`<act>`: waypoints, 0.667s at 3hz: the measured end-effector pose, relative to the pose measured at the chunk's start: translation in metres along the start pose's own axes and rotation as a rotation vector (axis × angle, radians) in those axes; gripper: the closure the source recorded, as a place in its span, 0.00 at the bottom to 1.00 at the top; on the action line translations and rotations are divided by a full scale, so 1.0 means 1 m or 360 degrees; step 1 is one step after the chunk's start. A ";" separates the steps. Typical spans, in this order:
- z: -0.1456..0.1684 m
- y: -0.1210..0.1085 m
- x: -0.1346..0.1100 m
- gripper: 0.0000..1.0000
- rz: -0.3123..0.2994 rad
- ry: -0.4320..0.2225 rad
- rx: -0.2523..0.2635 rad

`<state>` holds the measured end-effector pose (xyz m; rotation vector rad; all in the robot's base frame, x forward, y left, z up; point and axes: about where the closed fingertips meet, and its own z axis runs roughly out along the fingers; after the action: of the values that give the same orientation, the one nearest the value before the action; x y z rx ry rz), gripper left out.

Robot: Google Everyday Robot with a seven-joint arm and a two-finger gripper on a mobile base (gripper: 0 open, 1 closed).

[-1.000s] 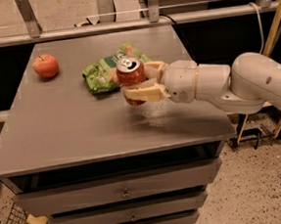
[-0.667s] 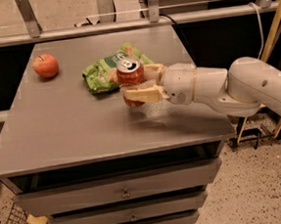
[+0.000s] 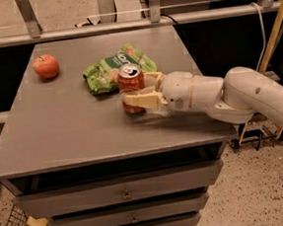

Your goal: Place coke can upright

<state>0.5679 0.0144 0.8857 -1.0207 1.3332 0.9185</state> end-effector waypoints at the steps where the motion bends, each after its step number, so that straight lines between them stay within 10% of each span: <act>1: 0.004 -0.002 0.012 1.00 0.0038 -0.0023 -0.0004; 2: 0.006 -0.001 0.013 0.88 0.0043 -0.0027 -0.0010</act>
Offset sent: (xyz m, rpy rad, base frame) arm 0.0036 0.0030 -0.0127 0.0218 0.0190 0.0029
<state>0.5714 0.0195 0.8723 -1.0001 1.3335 0.9501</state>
